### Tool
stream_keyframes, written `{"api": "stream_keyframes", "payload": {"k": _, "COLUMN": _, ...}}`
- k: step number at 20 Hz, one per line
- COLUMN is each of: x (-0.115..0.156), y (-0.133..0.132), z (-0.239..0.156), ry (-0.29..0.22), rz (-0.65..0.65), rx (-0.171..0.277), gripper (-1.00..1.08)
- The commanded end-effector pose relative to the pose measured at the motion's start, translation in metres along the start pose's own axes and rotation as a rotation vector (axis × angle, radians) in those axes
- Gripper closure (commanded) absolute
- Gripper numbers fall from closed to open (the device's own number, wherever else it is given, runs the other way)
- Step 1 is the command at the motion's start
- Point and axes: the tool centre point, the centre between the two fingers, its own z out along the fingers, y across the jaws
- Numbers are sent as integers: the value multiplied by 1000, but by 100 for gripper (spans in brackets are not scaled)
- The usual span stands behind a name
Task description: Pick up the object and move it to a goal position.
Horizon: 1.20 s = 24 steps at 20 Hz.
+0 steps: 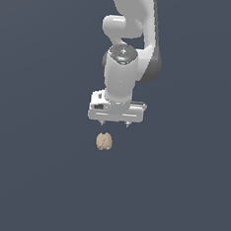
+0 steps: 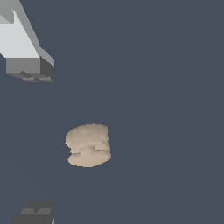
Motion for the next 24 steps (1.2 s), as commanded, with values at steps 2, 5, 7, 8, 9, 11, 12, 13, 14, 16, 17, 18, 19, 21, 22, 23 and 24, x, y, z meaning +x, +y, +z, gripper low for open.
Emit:
{"api": "stream_keyframes", "payload": {"k": 2, "x": 0, "y": 0, "z": 0, "ry": 0, "rz": -2, "rx": 0, "gripper": -92}}
{"api": "stream_keyframes", "payload": {"k": 5, "x": 1, "y": 3, "z": 5, "ry": -2, "rz": -9, "rx": 1, "gripper": -92}}
{"api": "stream_keyframes", "payload": {"k": 7, "x": 2, "y": 5, "z": 10, "ry": -4, "rz": -18, "rx": 1, "gripper": -92}}
{"api": "stream_keyframes", "payload": {"k": 8, "x": 2, "y": 7, "z": 14, "ry": -5, "rz": -24, "rx": 2, "gripper": -92}}
{"api": "stream_keyframes", "payload": {"k": 9, "x": 3, "y": 9, "z": 18, "ry": -6, "rz": -31, "rx": 3, "gripper": -92}}
{"api": "stream_keyframes", "payload": {"k": 11, "x": 4, "y": 14, "z": 28, "ry": -10, "rz": -46, "rx": 5, "gripper": -92}}
{"api": "stream_keyframes", "payload": {"k": 12, "x": 5, "y": 17, "z": 33, "ry": -12, "rz": -55, "rx": 7, "gripper": -92}}
{"api": "stream_keyframes", "payload": {"k": 13, "x": 6, "y": 20, "z": 39, "ry": -14, "rz": -65, "rx": 8, "gripper": -92}}
{"api": "stream_keyframes", "payload": {"k": 14, "x": 6, "y": 24, "z": 46, "ry": -16, "rz": -75, "rx": 10, "gripper": -92}}
{"api": "stream_keyframes", "payload": {"k": 16, "x": 7, "y": 29, "z": 58, "ry": -20, "rz": -93, "rx": 14, "gripper": -92}}
{"api": "stream_keyframes", "payload": {"k": 17, "x": 8, "y": 32, "z": 63, "ry": -22, "rz": -101, "rx": 15, "gripper": -92}}
{"api": "stream_keyframes", "payload": {"k": 18, "x": 8, "y": 34, "z": 68, "ry": -23, "rz": -108, "rx": 17, "gripper": -92}}
{"api": "stream_keyframes", "payload": {"k": 19, "x": 8, "y": 36, "z": 72, "ry": -24, "rz": -114, "rx": 18, "gripper": -92}}
{"api": "stream_keyframes", "payload": {"k": 21, "x": 8, "y": 40, "z": 79, "ry": -26, "rz": -124, "rx": 21, "gripper": -92}}
{"api": "stream_keyframes", "payload": {"k": 22, "x": 8, "y": 41, "z": 81, "ry": -27, "rz": -127, "rx": 21, "gripper": -92}}
{"api": "stream_keyframes", "payload": {"k": 23, "x": 8, "y": 42, "z": 83, "ry": -27, "rz": -130, "rx": 22, "gripper": -92}}
{"api": "stream_keyframes", "payload": {"k": 24, "x": 8, "y": 42, "z": 84, "ry": -28, "rz": -132, "rx": 23, "gripper": -92}}
